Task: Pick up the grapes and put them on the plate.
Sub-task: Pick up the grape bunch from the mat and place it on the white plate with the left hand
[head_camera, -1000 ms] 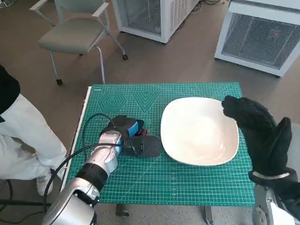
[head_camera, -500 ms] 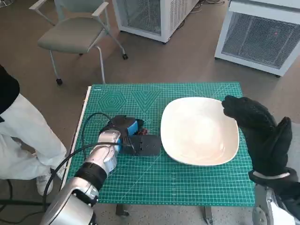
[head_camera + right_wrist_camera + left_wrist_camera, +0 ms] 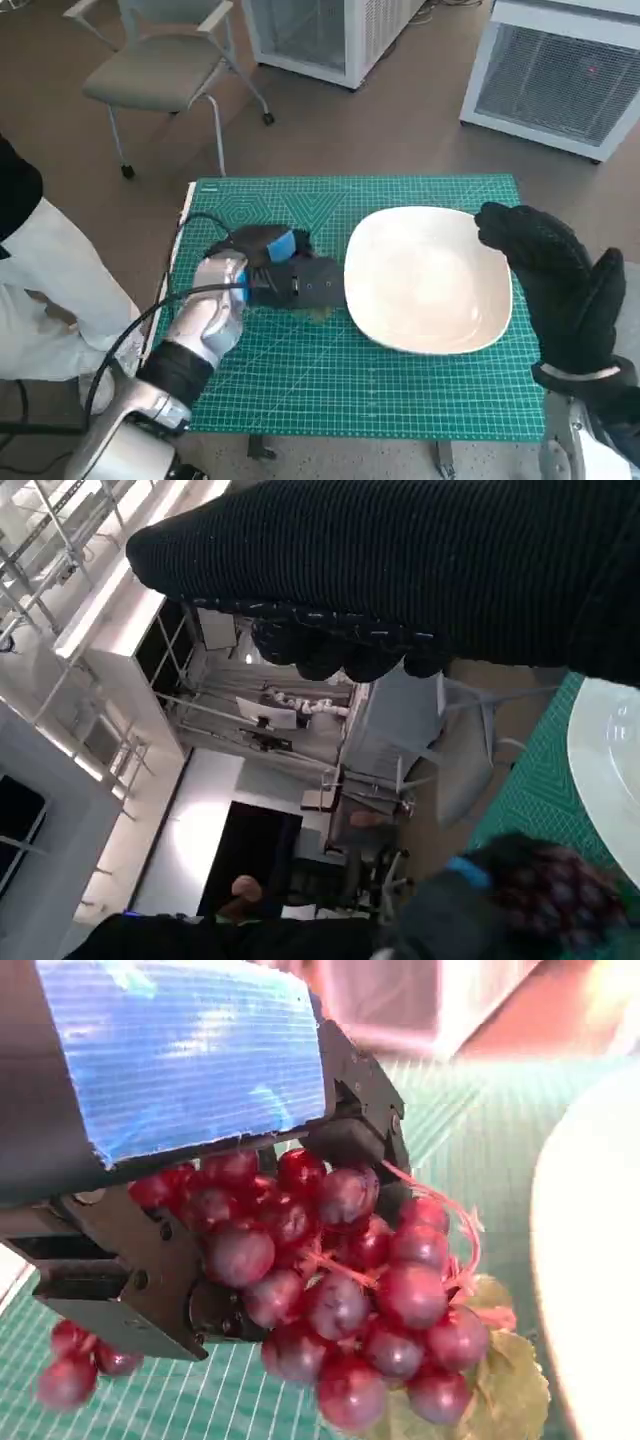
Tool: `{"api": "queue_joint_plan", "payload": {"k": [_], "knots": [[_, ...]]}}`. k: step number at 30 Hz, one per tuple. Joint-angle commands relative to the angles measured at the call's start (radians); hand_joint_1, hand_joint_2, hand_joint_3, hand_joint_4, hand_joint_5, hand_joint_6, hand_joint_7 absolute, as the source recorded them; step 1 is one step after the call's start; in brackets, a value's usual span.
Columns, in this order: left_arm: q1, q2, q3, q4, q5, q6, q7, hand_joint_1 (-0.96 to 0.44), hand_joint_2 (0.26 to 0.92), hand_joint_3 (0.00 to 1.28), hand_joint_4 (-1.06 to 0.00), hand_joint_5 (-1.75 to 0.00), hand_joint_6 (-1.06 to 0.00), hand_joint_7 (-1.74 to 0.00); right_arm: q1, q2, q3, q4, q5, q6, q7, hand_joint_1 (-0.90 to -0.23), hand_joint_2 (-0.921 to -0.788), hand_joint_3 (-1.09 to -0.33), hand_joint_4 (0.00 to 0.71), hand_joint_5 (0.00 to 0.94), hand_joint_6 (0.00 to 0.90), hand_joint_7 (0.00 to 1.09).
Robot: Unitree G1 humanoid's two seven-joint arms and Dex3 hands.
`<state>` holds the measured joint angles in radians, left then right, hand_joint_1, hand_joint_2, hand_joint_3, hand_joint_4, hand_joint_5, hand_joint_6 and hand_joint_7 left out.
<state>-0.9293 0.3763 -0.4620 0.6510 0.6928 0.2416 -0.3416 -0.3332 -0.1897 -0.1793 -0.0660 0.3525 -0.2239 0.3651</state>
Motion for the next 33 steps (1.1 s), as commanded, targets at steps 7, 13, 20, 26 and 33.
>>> {"api": "queue_joint_plan", "payload": {"k": [7, 13, 20, 26, 33], "knots": [[0.074, 0.108, 0.069, -0.349, 0.004, 0.023, -0.077, 0.0, 0.723, 0.42, -0.64, -1.42, -0.74, -0.93, 0.004, 0.004, -0.003, 0.018, 0.011, 0.012, -0.001, -0.48, -0.921, -0.568, 0.411, 0.568, 0.178, 0.92], [0.085, 0.126, 0.098, -0.45, 0.003, 0.044, -0.099, 0.0, 0.837, 0.18, -0.69, -1.31, -0.74, -0.92, -0.001, 0.007, -0.005, 0.029, 0.012, 0.004, 0.002, -0.479, -0.921, -0.566, 0.413, 0.565, 0.18, 0.92], [0.084, 0.13, 0.112, -0.478, -0.005, 0.034, -0.104, 0.0, 0.868, 0.14, -0.68, -1.36, -0.75, -0.86, -0.004, 0.01, -0.005, 0.038, 0.011, -0.006, 0.004, -0.48, -0.921, -0.565, 0.415, 0.562, 0.182, 0.91], [0.072, 0.12, 0.106, -0.46, -0.003, 0.033, -0.111, 0.0, 0.873, 0.13, -0.67, -1.37, -0.76, -0.85, -0.004, 0.011, -0.004, 0.041, 0.01, -0.012, 0.005, -0.481, -0.921, -0.564, 0.417, 0.559, 0.183, 0.91], [0.043, 0.083, 0.085, -0.444, 0.011, 0.059, -0.129, 0.0, 0.876, 0.12, -0.67, -1.36, -0.77, -0.84, -0.004, 0.01, -0.003, 0.045, 0.007, -0.02, 0.005, -0.481, -0.921, -0.564, 0.419, 0.556, 0.185, 0.91]]}}
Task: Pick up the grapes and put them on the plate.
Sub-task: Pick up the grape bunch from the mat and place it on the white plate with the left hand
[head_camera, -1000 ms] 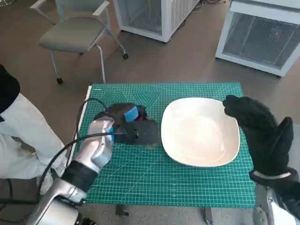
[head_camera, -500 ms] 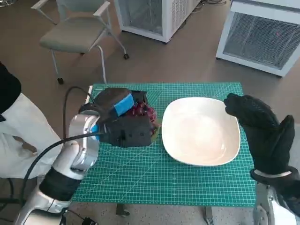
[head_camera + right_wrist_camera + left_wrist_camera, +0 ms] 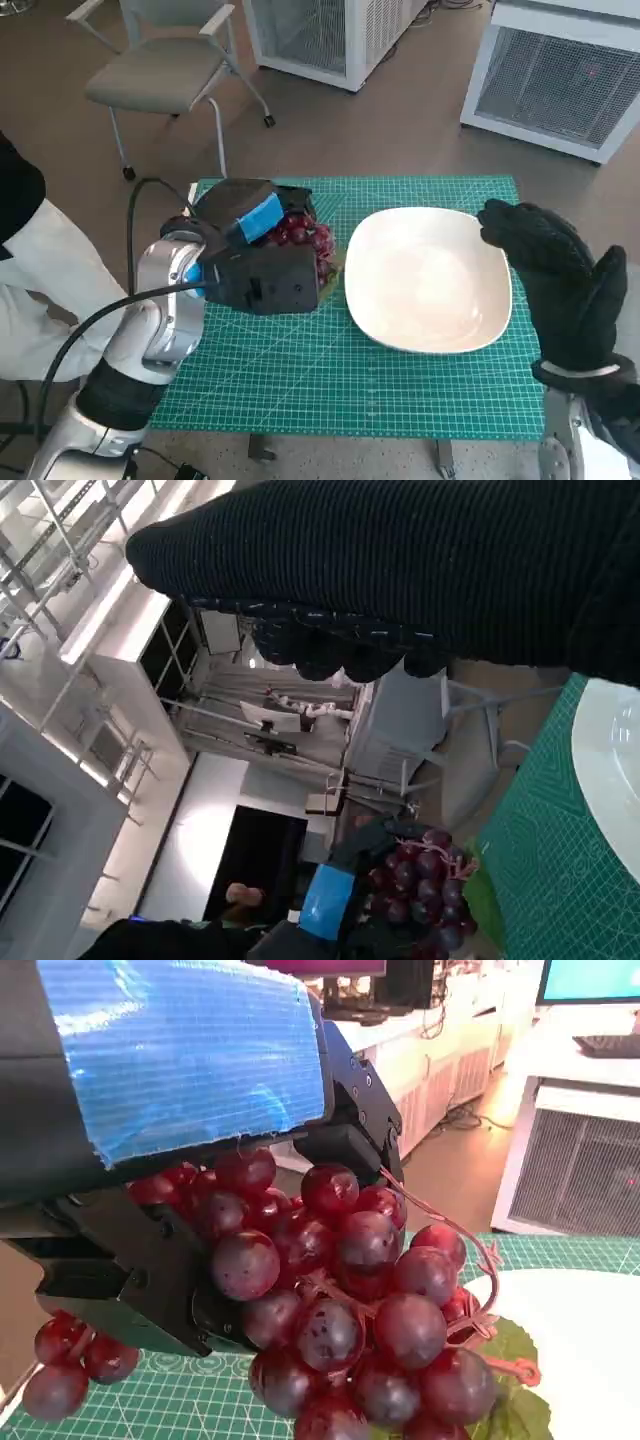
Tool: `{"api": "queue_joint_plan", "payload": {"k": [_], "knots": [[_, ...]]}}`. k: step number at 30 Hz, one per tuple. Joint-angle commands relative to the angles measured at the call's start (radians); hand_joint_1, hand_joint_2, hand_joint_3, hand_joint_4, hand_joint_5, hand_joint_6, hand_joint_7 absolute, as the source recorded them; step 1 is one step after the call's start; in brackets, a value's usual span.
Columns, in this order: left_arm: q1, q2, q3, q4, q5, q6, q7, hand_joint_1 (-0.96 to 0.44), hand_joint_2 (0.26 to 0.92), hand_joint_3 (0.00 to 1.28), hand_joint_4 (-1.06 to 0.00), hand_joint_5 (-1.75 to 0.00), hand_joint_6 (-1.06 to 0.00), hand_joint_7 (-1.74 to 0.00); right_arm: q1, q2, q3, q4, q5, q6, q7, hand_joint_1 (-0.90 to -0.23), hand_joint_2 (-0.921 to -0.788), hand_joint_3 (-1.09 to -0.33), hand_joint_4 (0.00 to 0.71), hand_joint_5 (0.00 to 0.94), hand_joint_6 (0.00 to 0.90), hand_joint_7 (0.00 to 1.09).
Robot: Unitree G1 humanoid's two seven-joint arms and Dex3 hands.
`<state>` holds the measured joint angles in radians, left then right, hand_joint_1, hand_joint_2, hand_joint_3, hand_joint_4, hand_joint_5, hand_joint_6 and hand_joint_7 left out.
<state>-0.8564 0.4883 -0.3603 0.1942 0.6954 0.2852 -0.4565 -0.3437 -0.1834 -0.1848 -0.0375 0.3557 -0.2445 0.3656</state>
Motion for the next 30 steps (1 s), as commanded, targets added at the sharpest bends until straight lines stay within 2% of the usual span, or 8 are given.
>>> {"api": "queue_joint_plan", "payload": {"k": [1, 15, 20, 22, 24, 27, 28, 30], "knots": [[-0.04, -0.039, -0.023, 0.019, 0.012, 0.019, -0.016, 0.0, 0.876, 0.12, -0.68, -1.36, -0.77, -0.84, 0.006, 0.004, 0.003, 0.016, 0.003, 0.0, 0.004, -0.481, -0.921, -0.564, 0.419, 0.556, 0.185, 0.91], [-0.254, -0.216, -0.101, 0.166, 0.009, -0.008, -0.02, 0.0, 0.892, 0.09, -0.69, -1.32, -0.74, -0.88, 0.027, 0.001, 0.001, -0.026, 0.003, 0.019, -0.013, -0.482, -0.921, -0.562, 0.424, 0.548, 0.189, 0.9], [-0.312, -0.257, -0.105, 0.212, -0.006, -0.029, -0.025, 0.0, 0.897, 0.08, -0.69, -1.2, -0.7, -1.07, 0.04, 0.005, 0.001, -0.046, -0.001, 0.026, -0.024, -0.482, -0.921, -0.562, 0.425, 0.545, 0.19, 0.9], [-0.336, -0.274, -0.108, 0.234, -0.01, -0.038, -0.029, 0.0, 0.895, 0.08, -0.69, -1.21, -0.7, -1.06, 0.046, 0.007, 0.001, -0.053, -0.002, 0.028, -0.029, -0.483, -0.921, -0.561, 0.426, 0.544, 0.19, 0.9], [-0.354, -0.286, -0.11, 0.251, -0.014, -0.046, -0.031, 0.0, 0.876, 0.12, -0.68, -1.27, -0.72, -0.98, 0.051, 0.009, 0.001, -0.059, -0.003, 0.029, -0.034, -0.483, -0.921, -0.561, 0.426, 0.543, 0.191, 0.9], [-0.376, -0.301, -0.115, 0.274, -0.014, -0.056, -0.031, 0.0, 0.794, 0.27, -0.67, -1.36, -0.75, -0.91, 0.058, 0.012, 0.001, -0.066, -0.005, 0.028, -0.04, -0.484, -0.921, -0.561, 0.427, 0.541, 0.191, 0.9], [-0.383, -0.306, -0.117, 0.282, -0.013, -0.059, -0.031, 0.0, 0.766, 0.33, -0.66, -1.38, -0.74, -0.92, 0.06, 0.013, 0.002, -0.069, -0.007, 0.028, -0.042, -0.484, -0.921, -0.561, 0.428, 0.54, 0.191, 0.9], [-0.397, -0.318, -0.123, 0.303, -0.009, -0.065, -0.028, 0.0, 0.753, 0.39, -0.63, -1.38, -0.69, -1.03, 0.065, 0.016, 0.002, -0.074, -0.01, 0.026, -0.048, -0.483, -0.921, -0.561, 0.428, 0.539, 0.192, 0.9]]}}
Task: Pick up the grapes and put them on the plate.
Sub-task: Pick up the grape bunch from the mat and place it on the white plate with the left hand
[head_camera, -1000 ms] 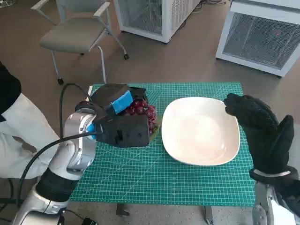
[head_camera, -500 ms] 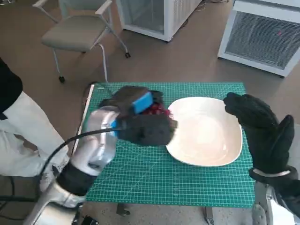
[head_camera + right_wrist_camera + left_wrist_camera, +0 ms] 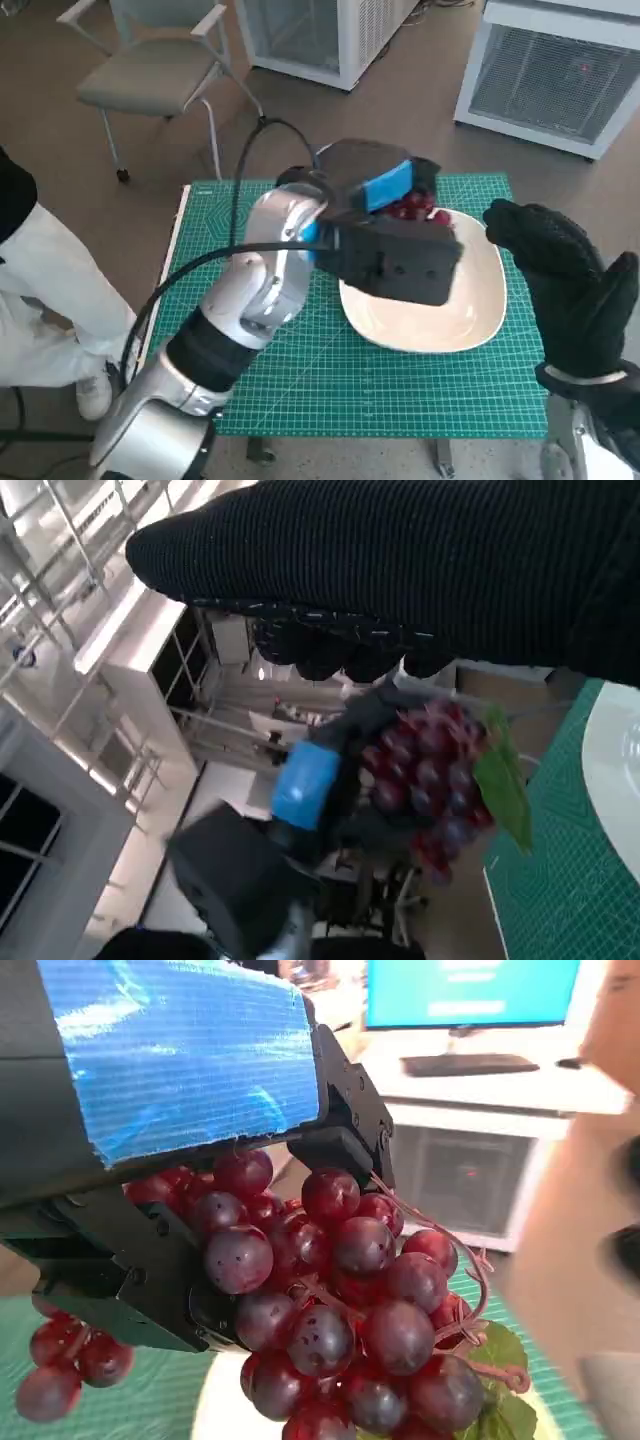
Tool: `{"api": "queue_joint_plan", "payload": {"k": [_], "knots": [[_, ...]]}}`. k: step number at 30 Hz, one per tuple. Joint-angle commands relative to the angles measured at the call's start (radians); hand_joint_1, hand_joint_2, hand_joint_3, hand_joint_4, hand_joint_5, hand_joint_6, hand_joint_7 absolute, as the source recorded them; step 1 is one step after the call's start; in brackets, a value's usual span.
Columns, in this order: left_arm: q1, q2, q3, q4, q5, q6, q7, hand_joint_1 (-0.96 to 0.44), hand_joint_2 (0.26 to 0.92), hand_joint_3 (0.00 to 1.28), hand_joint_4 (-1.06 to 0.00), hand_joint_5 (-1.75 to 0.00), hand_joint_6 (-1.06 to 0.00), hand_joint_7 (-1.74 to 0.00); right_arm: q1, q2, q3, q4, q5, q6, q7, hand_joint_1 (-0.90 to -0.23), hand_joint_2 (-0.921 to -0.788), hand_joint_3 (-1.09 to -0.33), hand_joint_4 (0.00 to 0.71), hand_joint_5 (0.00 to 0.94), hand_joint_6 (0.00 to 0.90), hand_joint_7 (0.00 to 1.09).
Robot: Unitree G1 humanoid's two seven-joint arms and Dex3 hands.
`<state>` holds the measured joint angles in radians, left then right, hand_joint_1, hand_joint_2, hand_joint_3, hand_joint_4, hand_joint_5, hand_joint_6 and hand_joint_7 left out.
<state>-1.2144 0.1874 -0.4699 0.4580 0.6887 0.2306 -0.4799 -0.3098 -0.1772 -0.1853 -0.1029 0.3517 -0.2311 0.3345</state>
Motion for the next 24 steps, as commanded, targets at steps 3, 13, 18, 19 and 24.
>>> {"api": "queue_joint_plan", "payload": {"k": [3, 13, 18, 19, 24], "knots": [[-0.058, -0.034, -0.022, 0.075, 0.001, -0.024, 0.003, 0.0, 0.787, 0.39, -0.56, -1.37, -0.58, -1.23, 0.038, 0.013, 0.004, -0.014, -0.012, 0.008, -0.024, -0.478, -0.921, -0.56, 0.429, 0.538, 0.192, 0.9], [-0.079, -0.054, -0.021, 0.127, -0.004, -0.051, 0.016, 0.0, 0.845, 0.37, -0.47, -1.41, -0.47, -1.38, 0.042, 0.014, 0.004, -0.013, -0.015, 0.003, -0.035, -0.476, -0.921, -0.557, 0.431, 0.533, 0.193, 0.89], [-0.09, -0.078, -0.021, 0.17, -0.018, -0.06, 0.02, 0.0, 0.782, 0.45, -0.5, -1.4, -0.51, -1.36, 0.05, 0.019, 0.004, -0.019, -0.023, -0.006, -0.046, -0.476, -0.921, -0.556, 0.433, 0.531, 0.194, 0.89], [-0.091, -0.085, -0.02, 0.178, -0.023, -0.063, 0.02, 0.0, 0.739, 0.5, -0.53, -1.39, -0.53, -1.35, 0.052, 0.02, 0.004, -0.021, -0.025, -0.008, -0.048, -0.477, -0.921, -0.556, 0.433, 0.53, 0.194, 0.89], [-0.088, -0.1, -0.019, 0.199, -0.046, -0.093, 0.025, 0.0, 0.644, 0.6, -0.62, -1.37, -0.62, -1.24, 0.057, 0.021, 0.003, -0.025, -0.032, -0.012, -0.057, -0.477, -0.921, -0.555, 0.435, 0.528, 0.196, 0.89]]}}
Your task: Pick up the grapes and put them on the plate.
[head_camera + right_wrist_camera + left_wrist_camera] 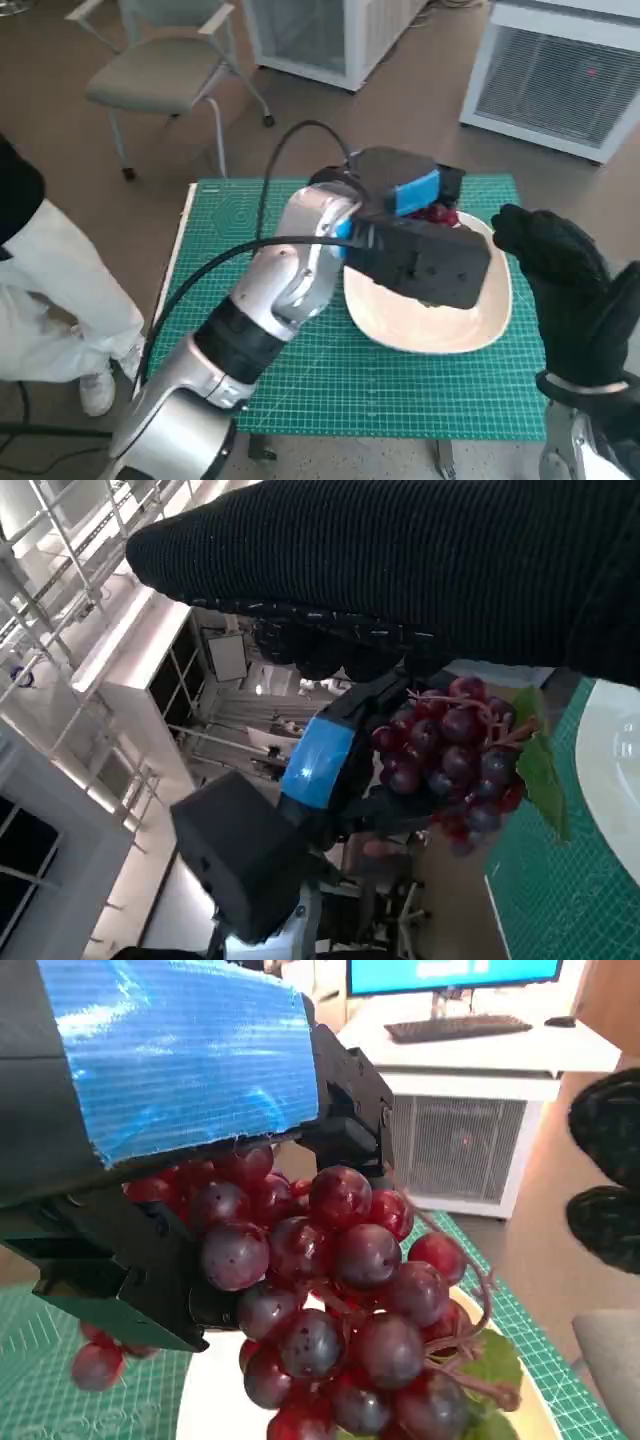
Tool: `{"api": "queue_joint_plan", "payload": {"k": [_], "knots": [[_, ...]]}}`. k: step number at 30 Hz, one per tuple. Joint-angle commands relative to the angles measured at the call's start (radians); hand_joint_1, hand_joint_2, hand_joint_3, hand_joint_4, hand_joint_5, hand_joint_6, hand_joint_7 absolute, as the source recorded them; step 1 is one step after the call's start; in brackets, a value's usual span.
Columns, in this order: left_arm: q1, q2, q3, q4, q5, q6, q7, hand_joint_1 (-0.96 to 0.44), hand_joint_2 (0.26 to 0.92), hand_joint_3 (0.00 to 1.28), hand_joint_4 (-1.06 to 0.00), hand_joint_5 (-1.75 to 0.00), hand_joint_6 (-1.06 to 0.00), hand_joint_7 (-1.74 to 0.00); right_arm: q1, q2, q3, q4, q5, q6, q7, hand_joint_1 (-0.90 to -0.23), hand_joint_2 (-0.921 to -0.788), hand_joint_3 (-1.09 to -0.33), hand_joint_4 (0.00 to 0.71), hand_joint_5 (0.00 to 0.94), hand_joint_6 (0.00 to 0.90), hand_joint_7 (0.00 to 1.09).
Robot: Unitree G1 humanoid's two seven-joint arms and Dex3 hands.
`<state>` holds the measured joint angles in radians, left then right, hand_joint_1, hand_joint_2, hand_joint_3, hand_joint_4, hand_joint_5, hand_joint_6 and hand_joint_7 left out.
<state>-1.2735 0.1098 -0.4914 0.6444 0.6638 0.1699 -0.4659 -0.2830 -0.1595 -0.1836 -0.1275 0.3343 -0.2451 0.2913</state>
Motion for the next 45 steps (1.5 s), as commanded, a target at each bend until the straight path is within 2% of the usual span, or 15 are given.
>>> {"api": "queue_joint_plan", "payload": {"k": [1, 4, 7, 9, 10, 12, 14, 16, 20, 21, 25, 38, 45], "knots": [[-0.026, -0.023, 0.004, 0.012, -0.025, -0.04, 0.013, 0.0, 0.642, 0.59, -0.63, -1.38, -0.64, -1.18, 0.031, 0.004, 0.0, -0.001, -0.016, 0.002, -0.014, -0.477, -0.921, -0.555, 0.435, 0.528, 0.196, 0.89], [-0.01, -0.027, 0.011, 0.007, -0.043, -0.067, 0.026, 0.0, 0.679, 0.49, -0.7, -1.35, -0.7, -1.03, 0.031, 0.005, -0.002, -0.002, -0.019, 0.002, -0.014, -0.477, -0.921, -0.555, 0.435, 0.526, 0.196, 0.89], [0.005, -0.036, 0.017, 0.014, -0.062, -0.089, 0.04, 0.0, 0.755, 0.35, -0.7, -1.27, -0.68, -1.07, 0.033, 0.005, -0.002, -0.003, -0.019, 0.0, -0.015, -0.477, -0.921, -0.556, 0.435, 0.524, 0.196, 0.89], [0.012, -0.042, 0.018, 0.028, -0.074, -0.098, 0.044, 0.04, 0.812, 0.26, -0.67, -1.24, -0.63, -1.09, 0.033, 0.005, -0.003, -0.003, -0.02, -0.001, -0.015, -0.477, -0.921, -0.556, 0.435, 0.522, 0.197, 0.89], [0.015, -0.044, 0.019, 0.034, -0.08, -0.103, 0.043, 0.08, 0.831, 0.23, -0.67, -1.24, -0.59, -1.04, 0.033, 0.005, -0.004, -0.002, -0.021, -0.002, -0.015, -0.476, -0.921, -0.556, 0.435, 0.522, 0.197, 0.89], [0.022, -0.046, 0.021, 0.045, -0.091, -0.111, 0.038, 0.22, 0.846, 0.21, -0.67, -1.24, -0.51, -0.82, 0.033, 0.005, -0.005, 0.0, -0.022, -0.004, -0.015, -0.476, -0.921, -0.556, 0.435, 0.521, 0.197, 0.89], [0.024, -0.047, 0.021, 0.055, -0.1, -0.118, 0.029, 0.3, 0.859, 0.2, -0.66, -1.26, -0.46, -0.63, 0.034, 0.005, -0.005, 0.001, -0.025, -0.006, -0.017, -0.476, -0.921, -0.556, 0.436, 0.52, 0.197, 0.89], [0.021, -0.047, 0.017, 0.068, -0.104, -0.123, 0.022, 0.22, 0.871, 0.16, -0.59, -1.12, -0.41, -0.46, 0.035, 0.006, -0.005, 0.0, -0.03, -0.008, -0.019, -0.476, -0.921, -0.556, 0.436, 0.519, 0.197, 0.89], [0.008, -0.051, 0.007, 0.098, -0.101, -0.13, 0.015, -0.1, 0.873, 0.06, -0.39, -0.39, -0.34, -0.19, 0.036, 0.008, -0.003, 0.0, -0.033, -0.011, -0.02, -0.474, -0.921, -0.556, 0.437, 0.518, 0.197, 0.89], [0.005, -0.052, 0.005, 0.107, -0.099, -0.132, 0.016, -0.14, 0.875, 0.05, -0.36, -0.28, -0.33, -0.16, 0.037, 0.008, -0.003, 0.0, -0.033, -0.012, -0.02, -0.473, -0.921, -0.556, 0.438, 0.517, 0.197, 0.89], [0.0, -0.057, 0.0, 0.136, -0.092, -0.143, 0.027, -0.25, 0.895, 0.03, -0.29, -0.07, -0.3, -0.08, 0.038, 0.008, -0.002, 0.003, -0.031, -0.015, -0.017, -0.471, -0.921, -0.557, 0.439, 0.516, 0.198, 0.89], [0.058, -0.036, 0.003, 0.151, -0.077, -0.204, 0.156, -0.31, 0.921, 0.05, -0.17, 0.0, -0.27, -0.03, 0.043, 0.002, -0.005, -0.002, -0.02, -0.005, -0.012, -0.476, -0.921, -0.56, 0.437, 0.516, 0.194, 0.89], [0.114, -0.002, 0.018, 0.108, -0.073, -0.245, 0.247, -0.32, 0.921, 0.05, -0.15, 0.0, -0.27, -0.03, 0.04, 0.003, -0.002, -0.001, -0.017, 0.0, -0.01, -0.478, -0.921, -0.56, 0.435, 0.519, 0.191, 0.9]]}}
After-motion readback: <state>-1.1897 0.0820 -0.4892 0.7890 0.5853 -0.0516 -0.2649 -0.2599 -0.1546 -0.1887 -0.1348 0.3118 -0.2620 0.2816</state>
